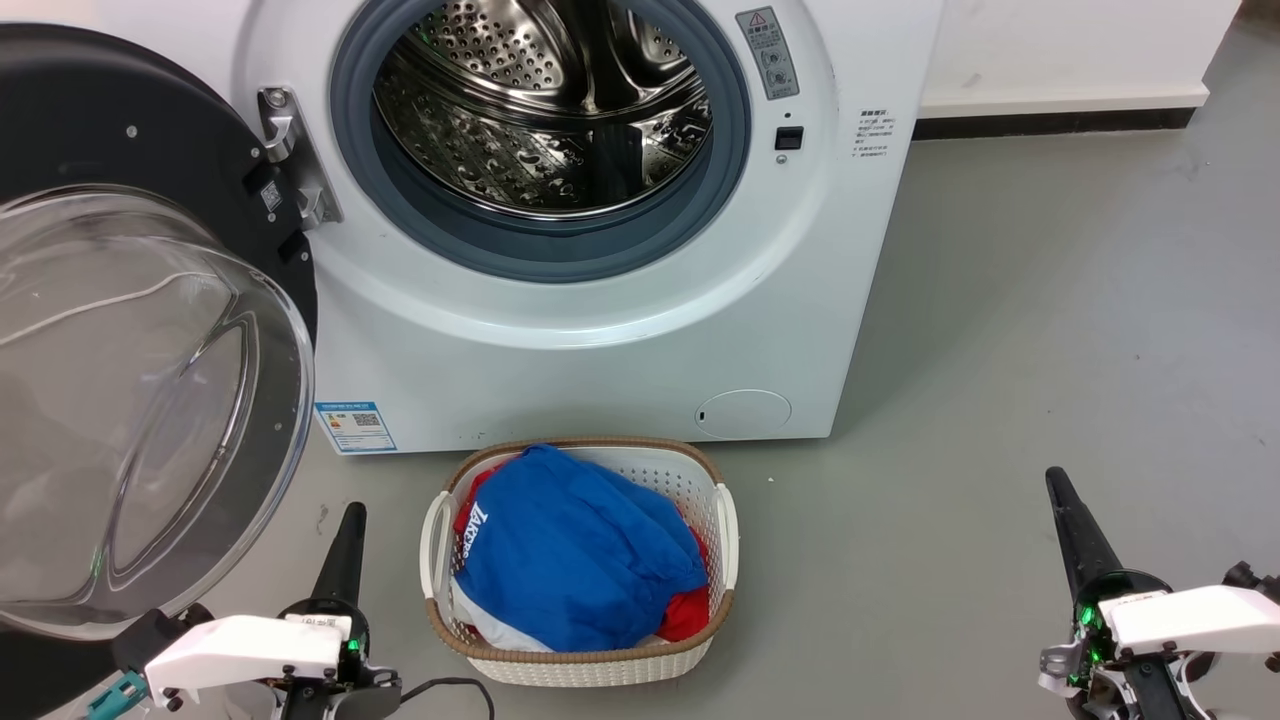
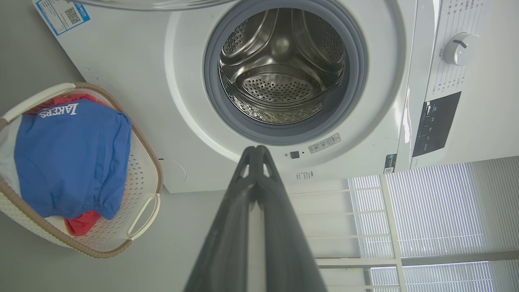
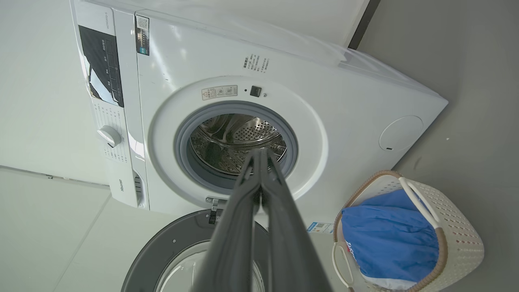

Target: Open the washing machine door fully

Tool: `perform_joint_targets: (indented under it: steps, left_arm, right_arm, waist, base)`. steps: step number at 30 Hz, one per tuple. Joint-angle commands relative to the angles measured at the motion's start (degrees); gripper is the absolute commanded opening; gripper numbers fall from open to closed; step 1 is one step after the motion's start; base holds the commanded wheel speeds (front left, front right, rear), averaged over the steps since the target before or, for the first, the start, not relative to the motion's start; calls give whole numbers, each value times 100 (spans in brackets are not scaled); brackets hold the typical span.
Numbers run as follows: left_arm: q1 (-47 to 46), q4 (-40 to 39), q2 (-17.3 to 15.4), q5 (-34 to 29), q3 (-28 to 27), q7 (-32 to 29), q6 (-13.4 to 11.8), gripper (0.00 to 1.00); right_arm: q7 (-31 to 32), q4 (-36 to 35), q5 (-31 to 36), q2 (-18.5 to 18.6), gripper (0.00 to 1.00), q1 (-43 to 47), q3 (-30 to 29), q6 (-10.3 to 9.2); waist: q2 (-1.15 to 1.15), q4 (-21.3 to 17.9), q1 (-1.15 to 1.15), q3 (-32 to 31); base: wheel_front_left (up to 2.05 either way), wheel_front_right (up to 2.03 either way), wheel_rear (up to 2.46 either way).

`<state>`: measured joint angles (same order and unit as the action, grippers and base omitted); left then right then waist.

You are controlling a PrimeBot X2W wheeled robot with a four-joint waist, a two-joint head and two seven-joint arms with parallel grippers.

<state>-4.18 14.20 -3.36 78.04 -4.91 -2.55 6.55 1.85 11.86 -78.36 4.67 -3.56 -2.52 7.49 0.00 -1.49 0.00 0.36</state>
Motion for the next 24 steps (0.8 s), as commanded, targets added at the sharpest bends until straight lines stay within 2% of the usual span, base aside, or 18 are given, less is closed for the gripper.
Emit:
perform_joint_targets:
  steps: [1,24]
  left_arm:
    - [-138,-43,-6,103,-32,-41,27,0]
    - [-214,-27,37,1041,-135,-300,87,0]
  right_arm:
    - [26,2,-120,15,0,-132,-17,0]
    - [218,150,-1150,-16,0,-248,-140,0]
  waist:
    - [0,5,0,-1]
    - [0,99,0,-12]
  base:
    - [0,0,0]
    - [0,0,0]
